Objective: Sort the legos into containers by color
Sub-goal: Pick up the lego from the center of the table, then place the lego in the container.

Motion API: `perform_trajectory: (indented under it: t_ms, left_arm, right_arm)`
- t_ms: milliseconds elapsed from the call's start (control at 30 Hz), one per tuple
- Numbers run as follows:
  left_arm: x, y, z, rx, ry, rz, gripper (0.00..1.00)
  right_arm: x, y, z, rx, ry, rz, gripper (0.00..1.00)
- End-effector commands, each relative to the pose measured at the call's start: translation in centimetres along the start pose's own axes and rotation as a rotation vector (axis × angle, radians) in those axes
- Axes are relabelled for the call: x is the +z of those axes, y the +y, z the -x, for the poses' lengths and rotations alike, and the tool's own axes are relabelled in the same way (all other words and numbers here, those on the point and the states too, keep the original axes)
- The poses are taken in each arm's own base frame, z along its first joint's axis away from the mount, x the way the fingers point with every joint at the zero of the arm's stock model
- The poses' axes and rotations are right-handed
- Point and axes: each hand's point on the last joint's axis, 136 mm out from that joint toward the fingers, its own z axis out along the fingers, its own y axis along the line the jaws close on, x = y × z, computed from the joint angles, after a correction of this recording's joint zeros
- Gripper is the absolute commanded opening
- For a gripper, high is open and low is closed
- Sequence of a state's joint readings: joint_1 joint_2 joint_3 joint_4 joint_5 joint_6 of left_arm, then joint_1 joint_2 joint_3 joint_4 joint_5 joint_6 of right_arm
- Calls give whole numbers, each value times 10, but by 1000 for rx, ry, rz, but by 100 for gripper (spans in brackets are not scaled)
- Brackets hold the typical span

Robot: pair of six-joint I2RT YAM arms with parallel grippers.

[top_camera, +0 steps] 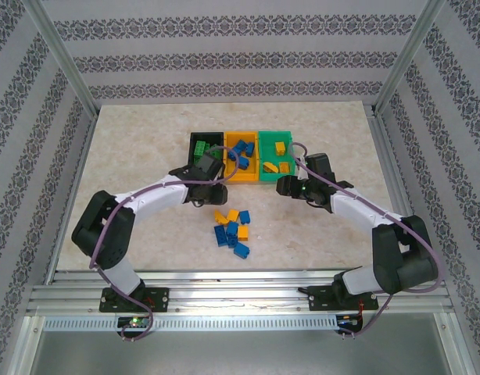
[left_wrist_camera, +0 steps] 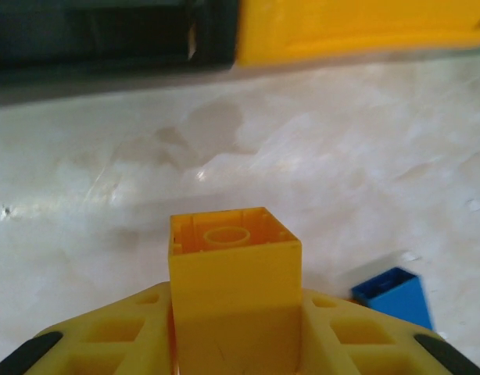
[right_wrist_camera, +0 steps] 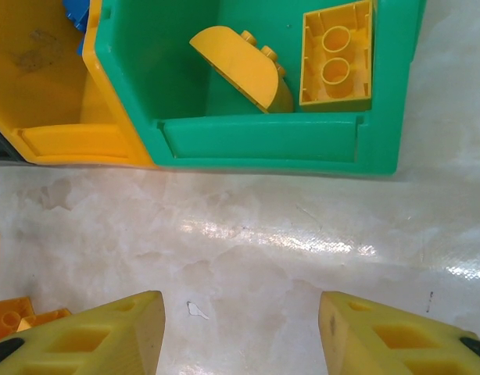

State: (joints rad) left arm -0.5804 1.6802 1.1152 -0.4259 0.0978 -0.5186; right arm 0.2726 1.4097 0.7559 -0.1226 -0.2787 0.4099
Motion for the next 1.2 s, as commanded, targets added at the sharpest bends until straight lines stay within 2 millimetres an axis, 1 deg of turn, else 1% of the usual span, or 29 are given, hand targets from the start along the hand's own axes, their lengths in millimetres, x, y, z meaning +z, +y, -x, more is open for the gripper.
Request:
perform_trajectory:
  t_ms: [0, 133, 167, 200, 267, 333, 567, 600, 633, 700, 767, 867, 900, 1000, 1067, 1167]
  left_arm:
    - [-19, -32, 36, 71, -114, -49, 37]
    - [-25, -67, 69, 145, -183, -80, 37]
    - [-25, -74, 74, 161, -195, -82, 37]
    - [-27, -85, 84, 180, -221, -93, 37]
    - [-24, -100, 99, 197, -243, -114, 38]
    - [-18, -117, 115, 211, -247, -144, 38]
    - [17, -149, 159, 307, -233, -126, 40]
    - [22, -152, 167, 316, -244, -125, 41]
    - [33, -155, 172, 324, -246, -124, 41]
    - [45, -159, 182, 329, -247, -122, 41]
    - [56, -160, 188, 331, -237, -110, 45]
    - [65, -156, 194, 327, -232, -94, 52]
    - [66, -155, 194, 322, -226, -98, 53]
    - [60, -156, 191, 318, -208, -115, 57]
    - [53, -155, 188, 322, -200, -120, 57]
    - [39, -149, 181, 326, -189, -106, 58]
  right_arm:
    - [-8, -1, -9, -35, 4, 4, 55]
    - [-14, -10, -24, -4, 22, 1, 55]
    - [-15, -12, -27, 2, 25, 1, 55]
    - [-17, -15, -32, 10, 28, -2, 55]
    - [-20, -18, -39, 24, 29, -2, 55]
    - [-24, -20, -46, 43, 35, 0, 55]
    - [-37, -11, -63, 86, 48, 59, 56]
    - [-38, -9, -66, 94, 53, 75, 56]
    - [-37, -6, -69, 99, 56, 87, 56]
    - [-37, -4, -73, 98, 67, 90, 56]
    - [-37, -1, -75, 94, 77, 91, 55]
    - [-37, 5, -78, 75, 86, 96, 56]
    - [-37, 6, -79, 69, 90, 93, 56]
    - [-35, 7, -81, 56, 100, 82, 56]
    - [-32, 9, -82, 49, 108, 83, 55]
    - [-25, 17, -83, 30, 128, 96, 56]
